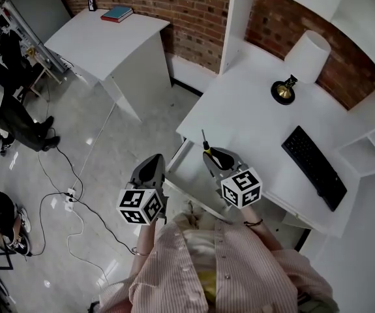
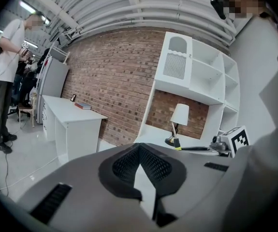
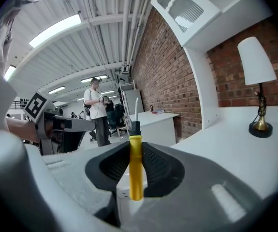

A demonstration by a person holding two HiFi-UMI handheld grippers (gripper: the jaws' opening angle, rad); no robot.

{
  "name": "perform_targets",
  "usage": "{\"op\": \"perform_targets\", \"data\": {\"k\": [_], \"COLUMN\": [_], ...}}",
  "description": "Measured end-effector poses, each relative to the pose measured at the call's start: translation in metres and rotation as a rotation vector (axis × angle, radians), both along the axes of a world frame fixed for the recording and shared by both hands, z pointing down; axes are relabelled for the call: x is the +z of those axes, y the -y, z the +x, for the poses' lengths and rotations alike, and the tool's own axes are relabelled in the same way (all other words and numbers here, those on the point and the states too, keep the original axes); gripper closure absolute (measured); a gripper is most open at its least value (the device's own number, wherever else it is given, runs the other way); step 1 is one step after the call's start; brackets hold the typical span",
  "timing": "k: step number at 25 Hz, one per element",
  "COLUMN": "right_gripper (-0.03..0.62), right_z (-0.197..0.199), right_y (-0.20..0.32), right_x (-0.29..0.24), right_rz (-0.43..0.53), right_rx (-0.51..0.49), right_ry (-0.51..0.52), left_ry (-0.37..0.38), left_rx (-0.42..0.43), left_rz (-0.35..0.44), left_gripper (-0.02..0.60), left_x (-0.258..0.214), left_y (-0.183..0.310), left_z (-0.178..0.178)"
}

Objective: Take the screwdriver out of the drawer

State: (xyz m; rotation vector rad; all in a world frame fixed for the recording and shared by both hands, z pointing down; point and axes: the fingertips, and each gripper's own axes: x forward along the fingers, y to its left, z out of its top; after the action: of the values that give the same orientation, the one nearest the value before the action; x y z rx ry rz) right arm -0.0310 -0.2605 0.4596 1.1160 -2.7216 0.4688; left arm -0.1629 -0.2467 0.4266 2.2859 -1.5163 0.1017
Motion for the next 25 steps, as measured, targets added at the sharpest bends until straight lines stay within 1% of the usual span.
{"op": "perform_targets", "data": {"k": [6,11,17,21,25], "right_gripper": [0.514,0.514,0.514,0.514,0.514], "right_z": [0.012,0.021,0.036,0.045,0.053], "right_y": [0.002,0.004,0.007,0.008,0.008], "right_x": [-0.033,-0.054,-0.078,-0.091,-0.102], "right_rz": [0.067,0.116,0.180,0.208,0.242], "right_rx": [0.057,0.099,0.152,0.181,0.210], "right_ry": [0.050,0.084,0.104,0.117,0.133], "left_ry": [0.014,0.025,0.029,0.059,0.062], "left_rx": [0.005,-0.007,-0.030,-0.043,-0.053], "left_rz": [0.066,0.114,0.164,0.198,0.220], "left_gripper": [0.583,0.583,0.583,0.583,0.583], "left_x": [-0.026,-0.044,-0.061,-0.072,-0.082], "left_y": [-0.001,-0.002,-0.002,-0.003,-0.003], "left_z": [-0.003,-0.011,-0.022,-0.027,-0.031]}}
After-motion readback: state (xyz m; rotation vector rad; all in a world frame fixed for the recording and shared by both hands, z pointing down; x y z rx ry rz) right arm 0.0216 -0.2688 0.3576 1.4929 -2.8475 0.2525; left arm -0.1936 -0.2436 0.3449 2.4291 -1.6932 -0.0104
